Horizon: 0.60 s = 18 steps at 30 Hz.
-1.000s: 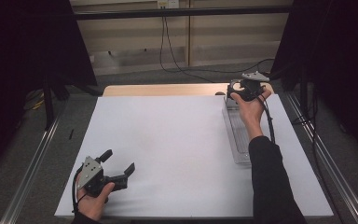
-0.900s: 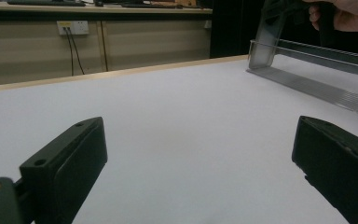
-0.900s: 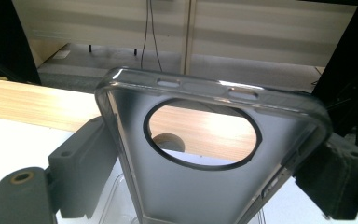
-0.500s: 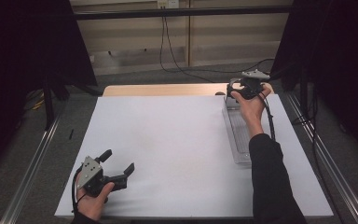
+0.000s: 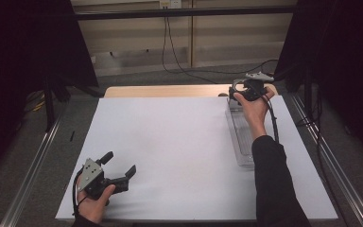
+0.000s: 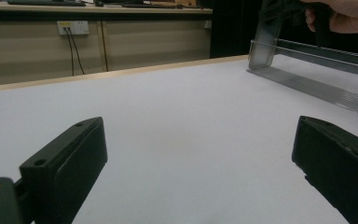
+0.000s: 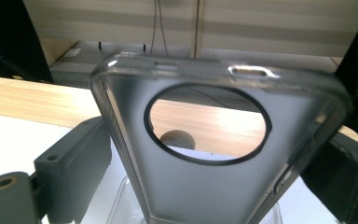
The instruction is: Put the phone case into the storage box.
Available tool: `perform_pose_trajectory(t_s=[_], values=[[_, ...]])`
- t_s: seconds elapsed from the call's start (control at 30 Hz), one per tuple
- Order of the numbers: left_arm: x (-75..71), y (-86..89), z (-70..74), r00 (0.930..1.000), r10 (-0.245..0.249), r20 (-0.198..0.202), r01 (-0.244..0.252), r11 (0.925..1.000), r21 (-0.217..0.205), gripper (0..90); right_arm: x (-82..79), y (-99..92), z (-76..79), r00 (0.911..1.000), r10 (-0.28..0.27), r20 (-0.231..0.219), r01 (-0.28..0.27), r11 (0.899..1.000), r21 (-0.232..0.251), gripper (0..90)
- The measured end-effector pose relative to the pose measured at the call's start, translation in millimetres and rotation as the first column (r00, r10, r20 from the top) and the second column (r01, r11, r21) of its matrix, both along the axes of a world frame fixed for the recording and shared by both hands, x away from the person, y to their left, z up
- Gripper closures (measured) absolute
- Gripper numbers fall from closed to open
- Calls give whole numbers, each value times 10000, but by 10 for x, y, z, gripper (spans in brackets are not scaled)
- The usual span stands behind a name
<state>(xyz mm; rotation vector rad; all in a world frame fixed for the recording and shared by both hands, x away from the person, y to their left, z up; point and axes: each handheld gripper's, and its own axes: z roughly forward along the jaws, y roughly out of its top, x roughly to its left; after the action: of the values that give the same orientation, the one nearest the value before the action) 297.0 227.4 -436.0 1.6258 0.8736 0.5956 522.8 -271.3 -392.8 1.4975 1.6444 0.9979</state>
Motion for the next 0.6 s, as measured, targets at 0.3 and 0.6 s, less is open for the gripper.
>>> perform_pose_trajectory(t_s=[0.3, 0.6], values=[[-3, 3, 1, 10000, 18, 4, -18, 10000, 10, 32, 15, -16, -11, 9998, 100, 196, -105, 9996, 258, 16], [-1, 7, -1, 10000, 12, -9, -12, 10000, 21, 32, 4, -65, 8, 9994, 159, 313, -174, 9986, 507, 4]])
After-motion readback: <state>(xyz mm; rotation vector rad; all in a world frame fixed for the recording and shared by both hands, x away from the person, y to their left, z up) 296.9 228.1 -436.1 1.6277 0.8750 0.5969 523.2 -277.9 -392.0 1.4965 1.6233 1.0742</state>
